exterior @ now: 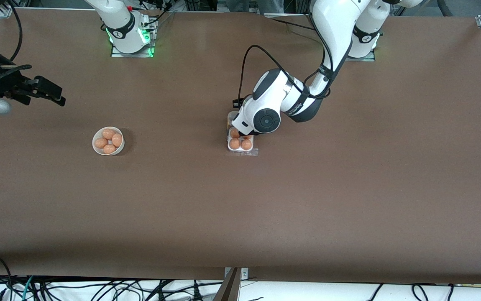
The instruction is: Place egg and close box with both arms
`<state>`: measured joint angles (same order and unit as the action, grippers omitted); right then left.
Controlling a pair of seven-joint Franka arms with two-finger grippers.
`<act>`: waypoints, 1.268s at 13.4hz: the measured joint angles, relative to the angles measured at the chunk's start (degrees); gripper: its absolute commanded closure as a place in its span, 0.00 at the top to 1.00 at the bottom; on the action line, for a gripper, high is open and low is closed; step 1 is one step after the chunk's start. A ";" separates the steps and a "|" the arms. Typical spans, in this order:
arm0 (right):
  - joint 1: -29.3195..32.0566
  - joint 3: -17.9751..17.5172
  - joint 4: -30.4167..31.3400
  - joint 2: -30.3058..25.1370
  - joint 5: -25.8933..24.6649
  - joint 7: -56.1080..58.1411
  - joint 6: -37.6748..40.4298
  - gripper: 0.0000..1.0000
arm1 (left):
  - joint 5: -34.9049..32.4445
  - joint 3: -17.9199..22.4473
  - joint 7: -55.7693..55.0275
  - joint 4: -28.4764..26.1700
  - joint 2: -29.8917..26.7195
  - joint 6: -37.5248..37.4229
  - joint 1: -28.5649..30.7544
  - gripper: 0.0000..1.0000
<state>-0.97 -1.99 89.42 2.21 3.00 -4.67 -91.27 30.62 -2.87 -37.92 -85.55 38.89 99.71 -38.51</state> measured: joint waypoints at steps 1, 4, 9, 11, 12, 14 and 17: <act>0.10 -0.01 0.67 0.00 0.00 0.59 -1.97 1.00 | 0.00 0.10 -0.01 0.22 0.00 0.75 0.00 0.03; 0.10 -0.36 2.55 0.00 -0.05 0.94 -7.46 1.00 | 0.00 0.63 -0.08 0.74 0.01 3.92 0.11 0.03; 0.13 -0.40 3.13 0.01 -1.29 1.28 -10.56 1.00 | 0.00 1.97 -0.21 4.23 -0.01 5.80 1.58 0.04; 0.13 -0.41 3.20 0.03 -2.12 1.35 -10.77 1.00 | 0.00 2.09 -0.22 5.25 -0.01 5.80 3.02 0.04; 0.13 -0.43 3.29 0.10 -2.21 1.39 -10.78 1.00 | 0.00 2.09 -0.22 5.55 0.00 5.80 3.61 0.05; 0.13 -0.47 3.53 0.36 -2.28 1.42 -10.85 1.00 | 0.00 2.18 -0.22 6.17 -0.04 5.79 4.72 0.10; 0.13 -0.49 3.67 0.48 -2.37 1.43 -10.87 1.00 | -0.33 2.58 -0.21 7.49 -1.24 5.69 7.84 0.23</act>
<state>-0.85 -2.48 93.09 2.69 0.64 -3.24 -102.14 30.29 -0.29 -38.14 -78.06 37.65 105.40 -30.68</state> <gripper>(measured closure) 0.000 0.881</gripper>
